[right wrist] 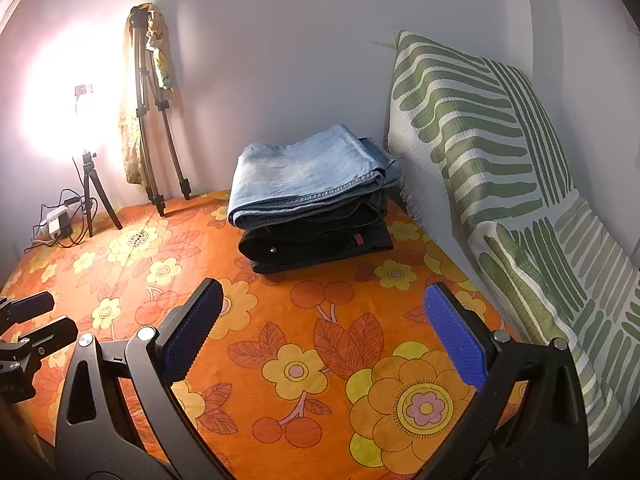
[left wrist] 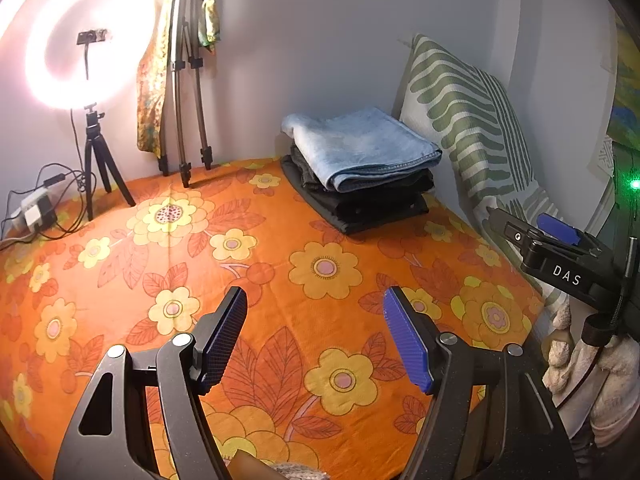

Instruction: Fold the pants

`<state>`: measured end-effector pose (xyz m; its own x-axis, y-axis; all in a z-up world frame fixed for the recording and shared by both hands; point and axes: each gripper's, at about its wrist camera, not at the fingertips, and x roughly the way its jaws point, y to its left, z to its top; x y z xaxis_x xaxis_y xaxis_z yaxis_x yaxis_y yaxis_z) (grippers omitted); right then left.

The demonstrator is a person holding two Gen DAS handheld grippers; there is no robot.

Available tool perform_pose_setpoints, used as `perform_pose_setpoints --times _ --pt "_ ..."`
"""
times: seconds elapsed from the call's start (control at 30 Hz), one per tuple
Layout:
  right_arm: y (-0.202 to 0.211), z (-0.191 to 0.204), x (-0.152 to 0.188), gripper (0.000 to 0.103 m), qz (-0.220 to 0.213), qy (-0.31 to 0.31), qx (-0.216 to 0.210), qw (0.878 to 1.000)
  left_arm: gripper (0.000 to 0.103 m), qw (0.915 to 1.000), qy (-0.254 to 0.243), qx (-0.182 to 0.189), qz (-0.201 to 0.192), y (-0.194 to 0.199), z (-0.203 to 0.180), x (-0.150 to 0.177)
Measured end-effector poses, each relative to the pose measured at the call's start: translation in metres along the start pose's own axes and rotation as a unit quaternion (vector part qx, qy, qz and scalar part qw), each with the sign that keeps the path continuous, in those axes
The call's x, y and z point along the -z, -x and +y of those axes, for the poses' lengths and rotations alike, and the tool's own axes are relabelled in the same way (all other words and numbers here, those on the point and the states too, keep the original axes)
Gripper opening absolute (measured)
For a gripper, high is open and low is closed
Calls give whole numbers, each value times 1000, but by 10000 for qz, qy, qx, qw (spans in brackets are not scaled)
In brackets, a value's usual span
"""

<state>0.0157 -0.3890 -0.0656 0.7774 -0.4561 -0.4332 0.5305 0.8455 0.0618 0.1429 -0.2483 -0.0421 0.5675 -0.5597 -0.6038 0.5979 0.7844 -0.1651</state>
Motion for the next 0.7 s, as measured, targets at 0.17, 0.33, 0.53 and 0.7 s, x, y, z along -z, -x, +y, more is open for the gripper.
perform_pose_setpoints --times 0.17,0.33,0.53,0.7 --pt "-1 0 0 102 -2 8 -3 10000 71 10000 -8 10 2 1 -1 0" --pt "0 0 0 102 -7 2 -3 10000 71 10000 -17 9 -6 2 -2 0" --pt "0 1 0 102 -7 5 -8 10000 71 10000 -23 13 -23 3 -2 -1" --pt "1 1 0 102 -12 -4 12 10000 71 10000 -28 12 -28 4 -2 -1"
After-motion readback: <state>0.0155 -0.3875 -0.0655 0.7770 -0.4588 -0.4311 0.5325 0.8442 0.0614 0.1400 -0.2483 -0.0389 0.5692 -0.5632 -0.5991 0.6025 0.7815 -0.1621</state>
